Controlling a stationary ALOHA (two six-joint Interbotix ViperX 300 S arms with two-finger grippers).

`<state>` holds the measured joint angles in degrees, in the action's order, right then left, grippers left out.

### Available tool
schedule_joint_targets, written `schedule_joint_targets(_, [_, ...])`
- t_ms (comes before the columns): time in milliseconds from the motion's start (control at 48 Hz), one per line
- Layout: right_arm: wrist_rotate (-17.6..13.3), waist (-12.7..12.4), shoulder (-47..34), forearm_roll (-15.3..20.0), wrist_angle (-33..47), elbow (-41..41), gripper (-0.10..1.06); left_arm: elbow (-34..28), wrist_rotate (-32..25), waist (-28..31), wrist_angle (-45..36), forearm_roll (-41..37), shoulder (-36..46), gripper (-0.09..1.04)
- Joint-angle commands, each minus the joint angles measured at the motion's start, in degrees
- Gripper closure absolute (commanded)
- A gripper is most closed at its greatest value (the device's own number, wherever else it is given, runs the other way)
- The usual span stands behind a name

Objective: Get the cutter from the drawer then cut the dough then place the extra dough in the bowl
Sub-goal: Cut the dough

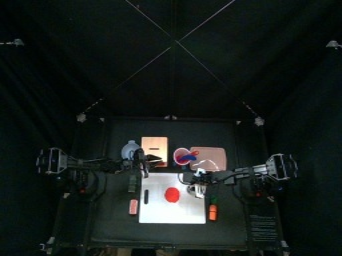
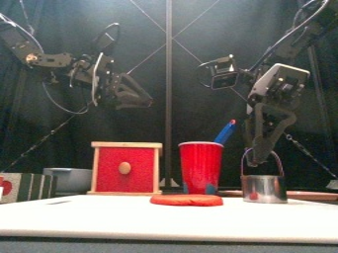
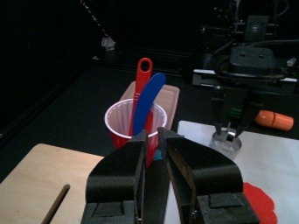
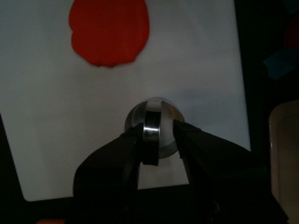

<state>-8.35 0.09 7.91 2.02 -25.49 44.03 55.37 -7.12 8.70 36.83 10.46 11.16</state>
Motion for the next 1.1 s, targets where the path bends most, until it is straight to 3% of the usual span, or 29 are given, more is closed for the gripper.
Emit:
schedule_joint_targets(21, [-1.6,0.1,1.2,-1.5,-0.5,-1.6,0.29,-0.5,-0.1,-0.1,0.6,0.1,0.2,0.33])
schedule_joint_targets(167, [-3.4,0.9,1.8,-3.7,-1.6,-2.5,0.35,0.1,0.0,-0.1,0.6,0.9,0.2,0.33])
schedule_joint_targets(438, [-3.4,1.8,1.8,-4.7,-4.0,-4.7,0.46,0.4,-0.1,-0.4,0.6,1.8,0.3,0.33])
schedule_joint_targets(833, [-2.3,6.8,-5.0,-5.5,-4.5,-16.7,0.47,0.4,-0.2,-0.4,0.6,1.8,0.3,0.34])
schedule_joint_targets(1104, [-2.2,7.9,-11.1,-5.4,-5.5,-22.0,0.47,1.3,-0.4,0.1,0.6,1.7,0.3,0.34])
